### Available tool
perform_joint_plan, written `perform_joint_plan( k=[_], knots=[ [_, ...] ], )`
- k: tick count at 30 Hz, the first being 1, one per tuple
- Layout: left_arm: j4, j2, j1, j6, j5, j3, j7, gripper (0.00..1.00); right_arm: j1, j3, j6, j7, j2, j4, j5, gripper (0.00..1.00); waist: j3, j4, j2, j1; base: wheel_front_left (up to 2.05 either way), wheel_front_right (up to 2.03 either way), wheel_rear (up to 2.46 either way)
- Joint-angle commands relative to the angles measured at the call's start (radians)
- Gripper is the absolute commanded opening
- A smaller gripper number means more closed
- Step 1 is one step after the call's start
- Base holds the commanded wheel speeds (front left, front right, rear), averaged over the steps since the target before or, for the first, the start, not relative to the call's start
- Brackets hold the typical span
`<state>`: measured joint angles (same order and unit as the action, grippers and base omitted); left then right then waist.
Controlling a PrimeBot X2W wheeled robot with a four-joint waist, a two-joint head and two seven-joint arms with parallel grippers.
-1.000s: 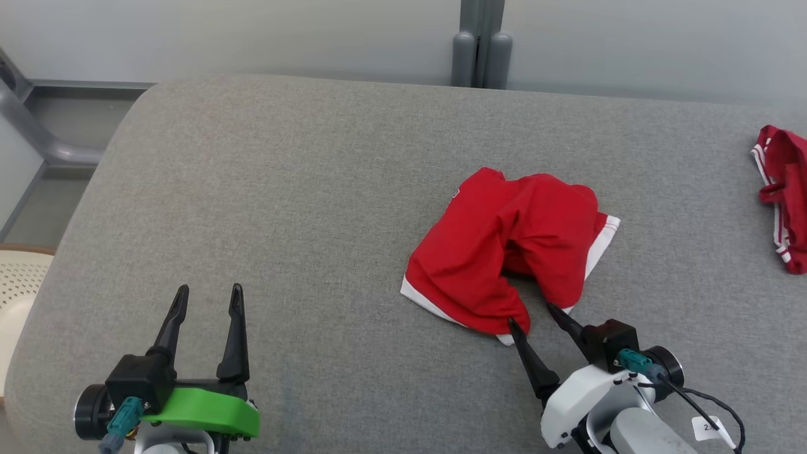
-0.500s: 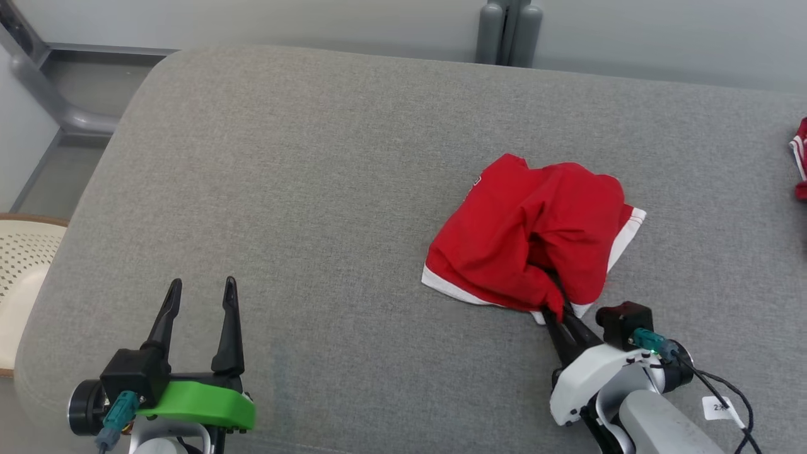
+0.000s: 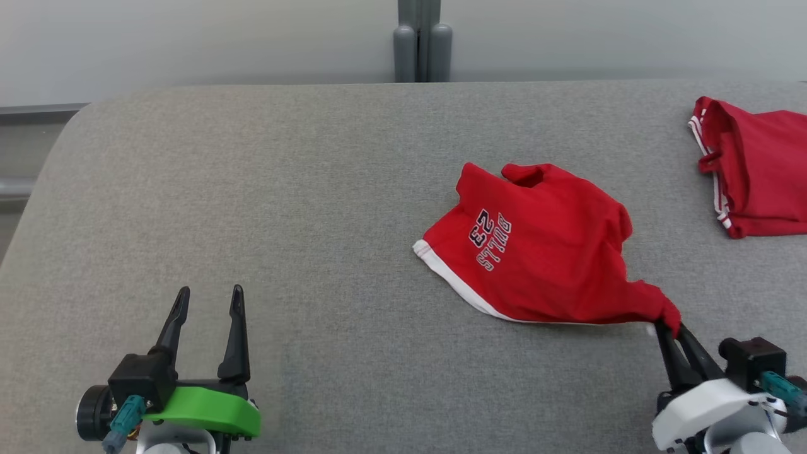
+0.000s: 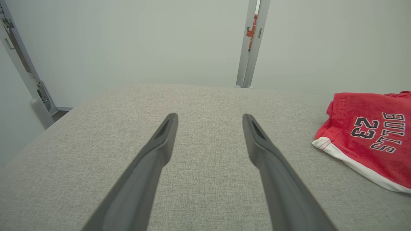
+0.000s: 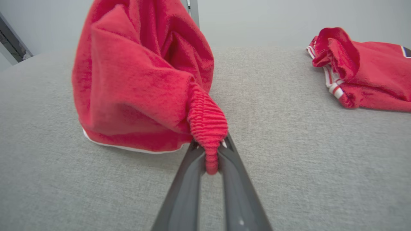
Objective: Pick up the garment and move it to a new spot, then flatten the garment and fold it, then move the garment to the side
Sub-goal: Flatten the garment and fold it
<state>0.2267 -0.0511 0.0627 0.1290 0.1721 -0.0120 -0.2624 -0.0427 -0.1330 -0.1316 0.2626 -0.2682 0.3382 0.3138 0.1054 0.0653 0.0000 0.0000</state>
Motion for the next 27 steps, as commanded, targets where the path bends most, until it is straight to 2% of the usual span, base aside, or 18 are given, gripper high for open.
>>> perform_joint_plan(
  k=[1,4,5,6,7,12,21,27],
  knots=[
    [0.000,0.000,-0.001,-0.001,0.002,-0.003,-0.003,1.00,0.025,0.023,0.002,0.003,-0.009,-0.011,0.011,0.00,-0.010,-0.041,0.0000,0.0000,0.00,0.00,0.00],
    [0.004,0.000,0.008,-0.005,0.008,-0.008,-0.003,1.00,0.062,0.060,0.002,0.003,-0.013,-0.016,0.021,0.00,-0.008,-0.051,0.0000,0.0000,0.00,0.00,0.00],
    [0.005,0.000,0.010,-0.005,0.008,-0.010,-0.003,1.00,0.068,0.064,0.002,0.003,-0.007,-0.021,0.023,0.22,-0.007,-0.053,0.0000,0.0000,0.00,0.00,0.00],
    [0.005,0.000,0.010,-0.006,0.009,-0.010,-0.003,1.00,0.071,0.067,0.002,0.003,-0.002,-0.028,0.021,0.50,-0.007,-0.054,0.0000,0.0000,0.00,0.00,0.00],
    [0.006,0.000,0.011,-0.007,0.009,-0.011,-0.003,1.00,0.073,0.067,0.002,0.003,0.000,-0.033,0.018,1.00,-0.006,-0.056,0.0000,0.0000,0.00,0.00,0.00],
    [0.008,0.000,0.010,-0.006,0.004,-0.011,-0.003,1.00,0.058,0.081,0.002,0.003,0.026,-0.089,-0.002,1.00,-0.008,-0.062,0.0000,0.0000,0.00,0.00,0.00],
    [0.008,0.000,0.018,-0.008,-0.011,-0.007,-0.003,1.00,0.078,0.142,0.002,0.003,0.099,-0.265,-0.077,1.00,-0.013,-0.077,0.0000,0.0000,0.00,0.00,0.00],
    [0.019,0.000,0.038,-0.007,-0.018,-0.018,-0.003,1.00,0.075,0.127,0.002,0.003,0.135,-0.307,-0.111,1.00,-0.007,-0.097,0.0000,0.0000,0.00,0.00,0.00]
  ],
)
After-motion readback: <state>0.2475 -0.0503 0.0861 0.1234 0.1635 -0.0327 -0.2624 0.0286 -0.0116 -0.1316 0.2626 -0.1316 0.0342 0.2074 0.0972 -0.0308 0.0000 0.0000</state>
